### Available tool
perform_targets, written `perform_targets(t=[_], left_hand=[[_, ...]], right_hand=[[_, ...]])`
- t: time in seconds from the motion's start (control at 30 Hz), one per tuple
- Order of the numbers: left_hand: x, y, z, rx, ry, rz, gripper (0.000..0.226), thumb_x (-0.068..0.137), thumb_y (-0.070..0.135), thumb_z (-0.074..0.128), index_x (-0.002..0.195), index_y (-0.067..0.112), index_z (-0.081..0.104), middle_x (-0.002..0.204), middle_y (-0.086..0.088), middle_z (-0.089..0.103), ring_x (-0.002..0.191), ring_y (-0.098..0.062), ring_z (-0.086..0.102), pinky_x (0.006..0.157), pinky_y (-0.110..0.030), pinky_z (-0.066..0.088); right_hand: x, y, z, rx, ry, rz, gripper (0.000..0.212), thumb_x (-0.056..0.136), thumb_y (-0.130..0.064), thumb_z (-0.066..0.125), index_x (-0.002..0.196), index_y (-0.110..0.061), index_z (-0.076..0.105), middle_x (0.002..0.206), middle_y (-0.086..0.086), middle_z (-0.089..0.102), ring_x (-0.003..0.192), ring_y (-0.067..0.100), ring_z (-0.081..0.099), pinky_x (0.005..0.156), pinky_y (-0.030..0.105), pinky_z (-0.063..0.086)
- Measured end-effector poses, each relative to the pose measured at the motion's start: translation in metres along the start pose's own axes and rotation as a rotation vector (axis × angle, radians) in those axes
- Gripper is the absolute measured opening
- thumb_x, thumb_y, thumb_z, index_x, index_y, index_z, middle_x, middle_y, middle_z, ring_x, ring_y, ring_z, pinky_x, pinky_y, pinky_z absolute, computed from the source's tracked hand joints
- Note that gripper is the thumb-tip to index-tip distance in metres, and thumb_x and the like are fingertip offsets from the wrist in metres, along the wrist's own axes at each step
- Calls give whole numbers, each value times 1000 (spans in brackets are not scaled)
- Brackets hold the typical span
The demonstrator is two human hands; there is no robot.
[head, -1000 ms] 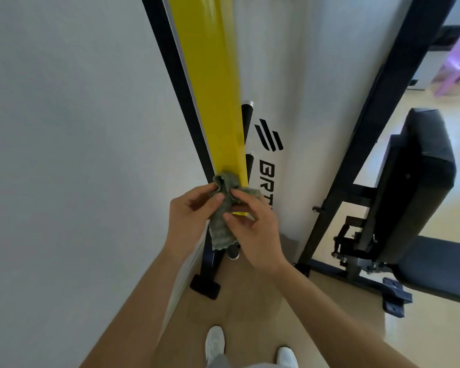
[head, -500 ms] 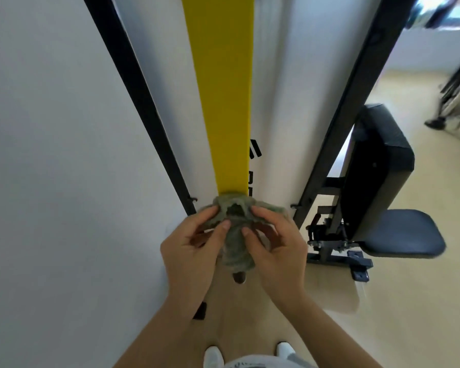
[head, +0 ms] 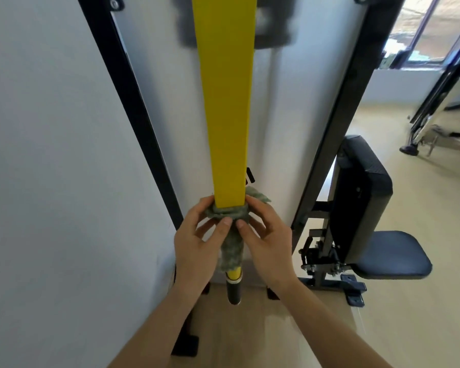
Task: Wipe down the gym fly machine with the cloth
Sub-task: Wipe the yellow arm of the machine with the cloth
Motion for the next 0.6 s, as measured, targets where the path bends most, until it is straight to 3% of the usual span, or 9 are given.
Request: perform_targets(t=[0.1,0.2,0.4,0.6], left_hand=[[8,18,-1,-29,46,60,50,83,35,70,131,21,64,122,4,70,111,-7,66,94,-21,55],[16,33,-3,-47,82,111,51,85,27,73,135,19,61,124,2,70,113,-14,67,93,-30,58],[21,50,-5,-185,85,140,70,77,17,80,140,25,50,128,7,68,119,-16,66,95,-33,57],[34,66,-11,-161,113,187,57,76,5,85,125,23,61,120,8,71,112,-15,70,93,-35,58]], right_hand=[[13,-12,-4,57,-8,-43,39,92,0,67,130,-9,64,128,1,67,119,17,64,100,39,55],[27,-23,-9,104,-34,-69,39,91,2,67,128,-9,66,125,2,68,117,18,65,99,39,56],[48,-50,-9,141,-85,-141,42,89,3,69,126,-15,67,123,-3,69,118,15,64,95,26,56],[56,-69,-5,193,-89,-205,48,88,3,71,124,-28,63,124,-9,67,121,16,62,95,23,54]])
Point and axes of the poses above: each hand's wrist, its own x-axis towards the middle knuckle, its own z-axis out of the palm, y = z × x, the point moved 7 cm from there along x, towards the middle knuckle
